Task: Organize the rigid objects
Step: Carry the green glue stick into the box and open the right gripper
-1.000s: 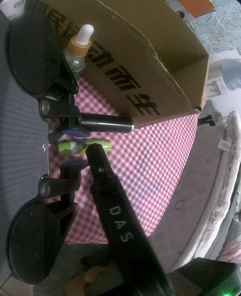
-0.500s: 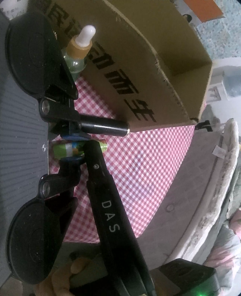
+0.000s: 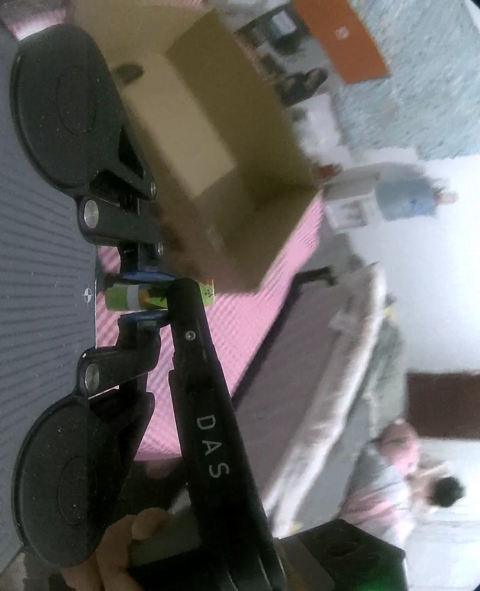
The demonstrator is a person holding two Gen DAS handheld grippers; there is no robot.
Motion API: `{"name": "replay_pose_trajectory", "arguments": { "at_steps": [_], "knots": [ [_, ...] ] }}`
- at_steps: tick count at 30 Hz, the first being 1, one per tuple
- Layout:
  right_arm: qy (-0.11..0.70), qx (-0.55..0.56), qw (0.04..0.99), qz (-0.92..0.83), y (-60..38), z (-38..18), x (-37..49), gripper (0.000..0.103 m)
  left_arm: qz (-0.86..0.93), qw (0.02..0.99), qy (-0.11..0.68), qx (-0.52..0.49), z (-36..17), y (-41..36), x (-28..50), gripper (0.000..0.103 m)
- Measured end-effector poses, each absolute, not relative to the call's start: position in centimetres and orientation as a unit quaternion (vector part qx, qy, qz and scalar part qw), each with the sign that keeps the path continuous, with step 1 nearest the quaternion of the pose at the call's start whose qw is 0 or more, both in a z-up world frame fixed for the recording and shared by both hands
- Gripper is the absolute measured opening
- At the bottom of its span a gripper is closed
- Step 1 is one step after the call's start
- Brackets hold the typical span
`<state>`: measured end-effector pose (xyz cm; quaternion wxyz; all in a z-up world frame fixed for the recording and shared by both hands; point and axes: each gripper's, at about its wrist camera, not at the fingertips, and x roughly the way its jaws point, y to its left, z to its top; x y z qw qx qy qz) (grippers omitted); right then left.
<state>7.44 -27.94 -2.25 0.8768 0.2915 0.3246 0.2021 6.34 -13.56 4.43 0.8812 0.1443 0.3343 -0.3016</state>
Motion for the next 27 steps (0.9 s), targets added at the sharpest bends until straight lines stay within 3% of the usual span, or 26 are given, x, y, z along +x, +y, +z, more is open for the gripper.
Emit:
{"name": "replay_pose_trajectory", "arguments": {
  "at_steps": [6,12,27],
  "knots": [
    [0.296,0.249,0.883,0.264,-24.1,2.7,10.4,0.018,-0.257,0.906,0.315,0.117,8.3,-9.6,8.1,0.015],
    [0.330,0.229,0.859,0.318,-19.2,4.6,17.6,0.018,-0.205,0.910,0.351,0.082,9.1,-5.5,13.6,0.015],
    [0.485,0.234,0.782,0.313,-12.1,-1.1,34.4,0.019,-0.117,0.867,0.478,0.075,3.2,-0.6,26.5,0.015]
  ]
}}
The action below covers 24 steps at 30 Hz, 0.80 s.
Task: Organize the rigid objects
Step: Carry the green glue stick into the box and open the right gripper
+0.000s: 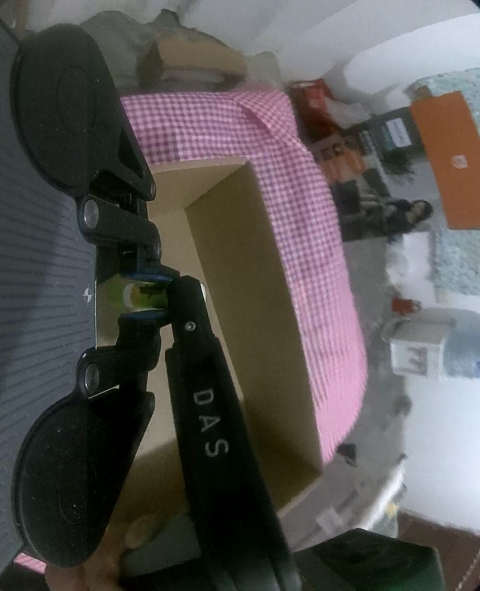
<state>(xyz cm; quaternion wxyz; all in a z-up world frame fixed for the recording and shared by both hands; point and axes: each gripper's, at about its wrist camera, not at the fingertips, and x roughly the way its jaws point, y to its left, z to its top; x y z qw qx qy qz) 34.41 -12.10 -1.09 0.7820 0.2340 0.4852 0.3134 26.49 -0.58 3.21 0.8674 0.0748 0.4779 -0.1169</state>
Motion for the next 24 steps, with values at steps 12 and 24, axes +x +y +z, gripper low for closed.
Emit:
{"name": "replay_pose_trajectory", "arguments": {
  "at_steps": [12,24],
  "knots": [
    [0.525,0.256,0.755,0.299,-10.9,-5.0,38.2,0.020,-0.089,0.863,0.488,0.093,2.5,-0.5,27.6,0.020],
    [0.433,0.261,0.803,0.316,-15.5,3.0,31.9,0.020,-0.121,0.900,0.409,0.088,8.4,-0.9,21.5,0.061]
  ]
}}
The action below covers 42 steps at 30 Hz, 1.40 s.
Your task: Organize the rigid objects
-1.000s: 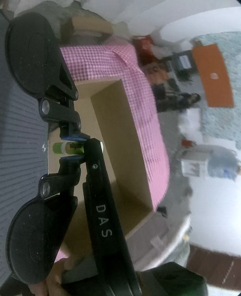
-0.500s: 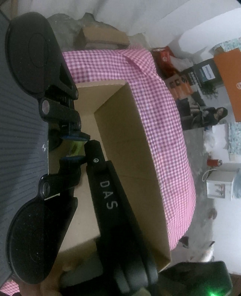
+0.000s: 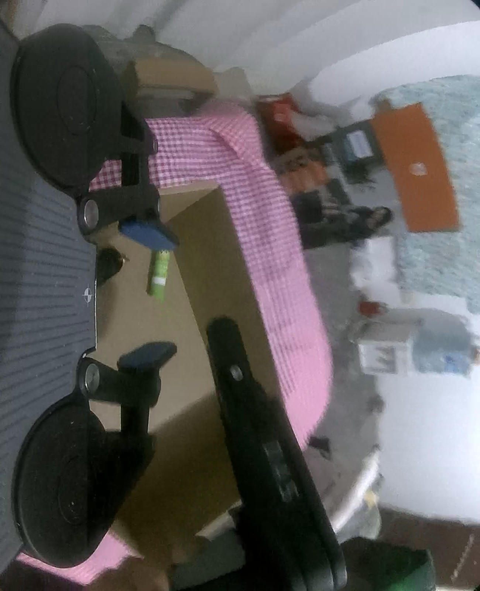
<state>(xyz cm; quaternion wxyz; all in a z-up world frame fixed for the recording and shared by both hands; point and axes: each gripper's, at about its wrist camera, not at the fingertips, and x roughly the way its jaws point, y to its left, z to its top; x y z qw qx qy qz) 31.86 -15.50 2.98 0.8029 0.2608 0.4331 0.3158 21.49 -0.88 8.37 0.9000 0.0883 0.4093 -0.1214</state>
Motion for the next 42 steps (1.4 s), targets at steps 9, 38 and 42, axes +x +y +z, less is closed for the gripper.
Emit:
{"name": "replay_pose_trajectory", "arguments": {
  "at_steps": [9,38,42],
  "knots": [
    [0.347,0.240,0.849,0.318,-22.6,7.8,17.9,0.025,-0.185,0.912,0.352,0.098,10.6,-2.9,13.5,0.087],
    [0.396,0.319,0.847,0.153,-30.6,-8.4,8.8,0.038,-0.303,0.847,0.373,0.226,-3.3,-16.7,7.4,0.068],
    [0.404,0.322,0.842,0.153,-30.6,-9.5,10.1,0.035,-0.295,0.845,0.380,0.233,-3.8,-17.2,8.3,0.058]
  ]
}}
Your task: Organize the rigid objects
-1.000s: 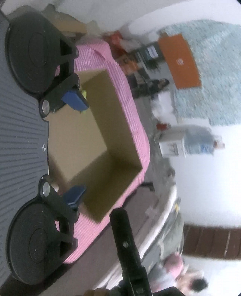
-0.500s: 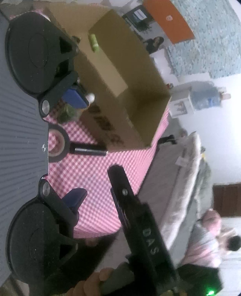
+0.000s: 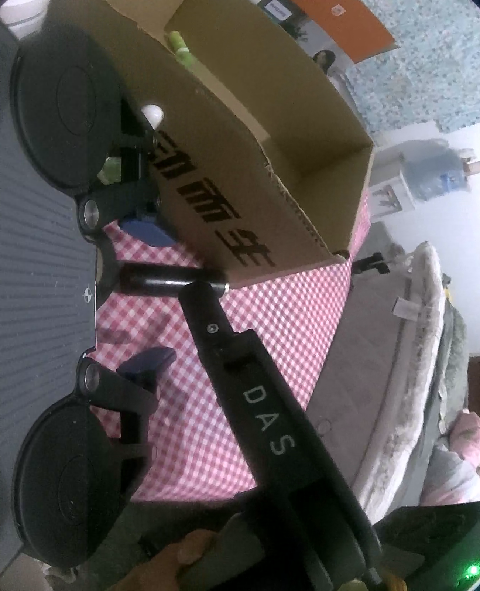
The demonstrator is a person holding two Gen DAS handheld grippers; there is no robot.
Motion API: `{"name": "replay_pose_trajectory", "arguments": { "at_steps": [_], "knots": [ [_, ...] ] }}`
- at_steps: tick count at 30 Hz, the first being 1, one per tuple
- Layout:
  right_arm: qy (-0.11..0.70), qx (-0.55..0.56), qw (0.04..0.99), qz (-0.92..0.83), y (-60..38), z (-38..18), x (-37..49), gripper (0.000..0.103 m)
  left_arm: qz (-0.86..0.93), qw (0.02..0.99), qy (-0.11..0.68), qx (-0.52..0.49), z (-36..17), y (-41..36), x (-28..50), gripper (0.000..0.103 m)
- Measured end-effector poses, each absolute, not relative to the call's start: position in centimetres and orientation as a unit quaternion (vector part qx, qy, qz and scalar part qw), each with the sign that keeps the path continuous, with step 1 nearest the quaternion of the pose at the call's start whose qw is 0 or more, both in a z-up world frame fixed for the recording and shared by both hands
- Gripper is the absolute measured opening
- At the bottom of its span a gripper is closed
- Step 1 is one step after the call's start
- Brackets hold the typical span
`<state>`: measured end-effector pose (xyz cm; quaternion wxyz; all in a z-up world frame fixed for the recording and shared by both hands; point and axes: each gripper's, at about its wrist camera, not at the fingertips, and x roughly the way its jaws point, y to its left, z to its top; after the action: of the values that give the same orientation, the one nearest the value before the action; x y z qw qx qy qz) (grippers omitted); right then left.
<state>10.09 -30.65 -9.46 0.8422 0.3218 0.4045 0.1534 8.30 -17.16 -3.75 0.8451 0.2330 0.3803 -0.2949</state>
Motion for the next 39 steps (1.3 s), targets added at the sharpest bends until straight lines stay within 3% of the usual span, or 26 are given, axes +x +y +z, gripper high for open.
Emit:
{"name": "replay_pose_trajectory", "arguments": {
  "at_steps": [4,14,16,26,39],
  "knots": [
    [0.408,0.324,0.839,0.158,-30.9,-10.0,11.1,0.034,-0.285,0.842,0.391,0.239,-4.2,-17.8,9.4,0.046],
    [0.424,0.331,0.827,0.164,-31.3,-11.2,13.0,0.029,-0.276,0.830,0.421,0.241,-5.1,-18.2,11.1,0.031],
    [0.429,0.334,0.823,0.165,-31.3,-11.7,13.3,0.028,-0.277,0.829,0.423,0.240,-5.1,-18.1,11.3,0.023],
    [0.428,0.360,0.812,0.169,-31.1,-13.0,13.0,0.026,-0.283,0.834,0.410,0.235,-4.5,-17.7,10.5,0.022],
    [0.379,0.327,0.849,0.170,-29.6,-7.2,8.6,0.023,-0.298,0.862,0.354,0.208,-1.0,-16.3,7.2,0.017]
  ]
}}
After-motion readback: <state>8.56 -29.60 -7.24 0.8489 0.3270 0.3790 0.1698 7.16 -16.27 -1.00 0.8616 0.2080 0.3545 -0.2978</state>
